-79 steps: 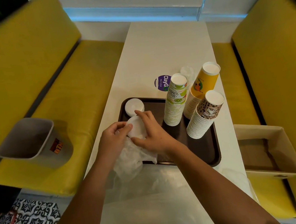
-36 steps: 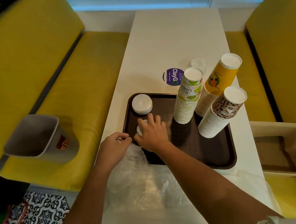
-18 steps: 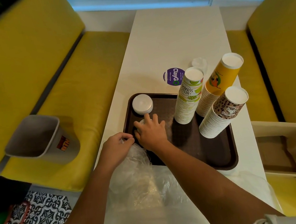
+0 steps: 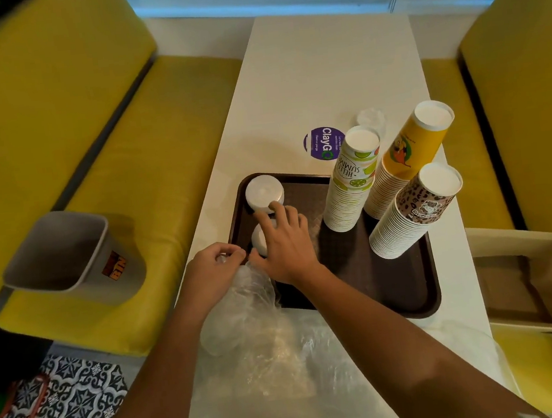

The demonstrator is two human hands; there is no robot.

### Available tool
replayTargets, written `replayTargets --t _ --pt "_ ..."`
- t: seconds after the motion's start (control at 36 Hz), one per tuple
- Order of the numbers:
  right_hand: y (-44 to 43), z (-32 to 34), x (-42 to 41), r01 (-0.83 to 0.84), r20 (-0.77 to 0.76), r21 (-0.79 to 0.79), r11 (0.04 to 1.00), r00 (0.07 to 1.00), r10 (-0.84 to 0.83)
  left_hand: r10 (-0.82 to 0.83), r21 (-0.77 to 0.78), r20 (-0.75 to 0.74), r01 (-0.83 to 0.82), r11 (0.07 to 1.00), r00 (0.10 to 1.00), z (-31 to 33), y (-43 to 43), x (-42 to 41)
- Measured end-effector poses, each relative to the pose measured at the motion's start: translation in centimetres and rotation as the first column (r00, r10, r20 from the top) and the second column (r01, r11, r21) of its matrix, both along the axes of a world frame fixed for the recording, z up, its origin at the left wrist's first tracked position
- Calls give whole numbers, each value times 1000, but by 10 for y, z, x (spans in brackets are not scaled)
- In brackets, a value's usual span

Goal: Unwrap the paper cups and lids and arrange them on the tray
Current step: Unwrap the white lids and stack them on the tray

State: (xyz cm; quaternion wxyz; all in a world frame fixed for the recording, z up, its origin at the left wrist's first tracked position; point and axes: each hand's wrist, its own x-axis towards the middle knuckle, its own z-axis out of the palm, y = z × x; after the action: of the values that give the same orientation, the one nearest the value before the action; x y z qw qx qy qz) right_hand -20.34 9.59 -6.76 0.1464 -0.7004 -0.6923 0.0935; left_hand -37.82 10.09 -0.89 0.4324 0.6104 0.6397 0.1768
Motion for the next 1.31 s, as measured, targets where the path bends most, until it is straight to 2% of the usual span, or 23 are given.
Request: replayTargets --t 0.06,0.11,0.19,0.39,0.44,0.5,0.56,0.61,0.64,0.67,0.72,0.81,0.89,0.92,0.97,1.08,1.22,1.31 --pt "-8 -1 5 -6 -53 56 998 999 9 29 -12 19 -29 1000 999 1 0 -2" --pt "-17 -6 10 -51 -66 45 998 996 54 56 -6 38 -56 998 998 3 0 -4" --pt "-22 -12 13 -98 -37 17 995 994 98 91 7 65 -92 996 994 6 1 -4" --pt "-18 -5 6 -92 -1 50 995 996 92 118 25 107 -122 992 987 15 1 -6" --pt "-20 2 5 -52 -51 97 994 997 57 136 26 134 -141 990 982 18 1 -6" --pt "-24 14 3 24 -214 173 985 977 14 154 31 167 -162 986 974 22 1 -6" --pt "-31 35 2 73 -494 155 985 869 14 166 32 206 -176 984 964 30 0 -3" --pt "-42 58 3 -13 -729 18 1000 684 22 163 15 253 -173 985 954 40 -2 2" --pt "-48 68 3 -77 -791 -56 995 612 3 160 6 273 -167 986 949 44 -4 5" --pt "-53 75 4 -132 -818 -116 984 575 -20 155 -1 289 -162 987 945 48 -4 9" --pt "-60 79 5 -175 -818 -172 969 574 -42 147 -1 324 -155 988 935 59 -7 16" --pt "-71 84 7 -48 -830 -190 981 541 -134 117 50 379 -146 988 918 75 -19 27" --pt "-86 94 13 113 -887 -198 974 402 -227 -12 247 210 -42 968 978 80 -41 29" --pt "-91 98 16 157 -907 -208 966 340 -250 -42 275 150 -1 961 988 77 -48 28" --pt "-102 105 22 213 -929 -207 955 263 -260 -73 228 84 52 972 994 71 -62 25" --pt "-119 110 26 257 -919 -204 945 281 -275 -82 83 96 74 994 992 65 -75 17" --pt "-143 124 24 402 -866 -158 902 383 -322 -93 197 146 63 978 985 79 -96 12" --pt "-166 141 19 392 -880 -78 917 404 -248 -132 286 188 75 955 973 96 -111 7"
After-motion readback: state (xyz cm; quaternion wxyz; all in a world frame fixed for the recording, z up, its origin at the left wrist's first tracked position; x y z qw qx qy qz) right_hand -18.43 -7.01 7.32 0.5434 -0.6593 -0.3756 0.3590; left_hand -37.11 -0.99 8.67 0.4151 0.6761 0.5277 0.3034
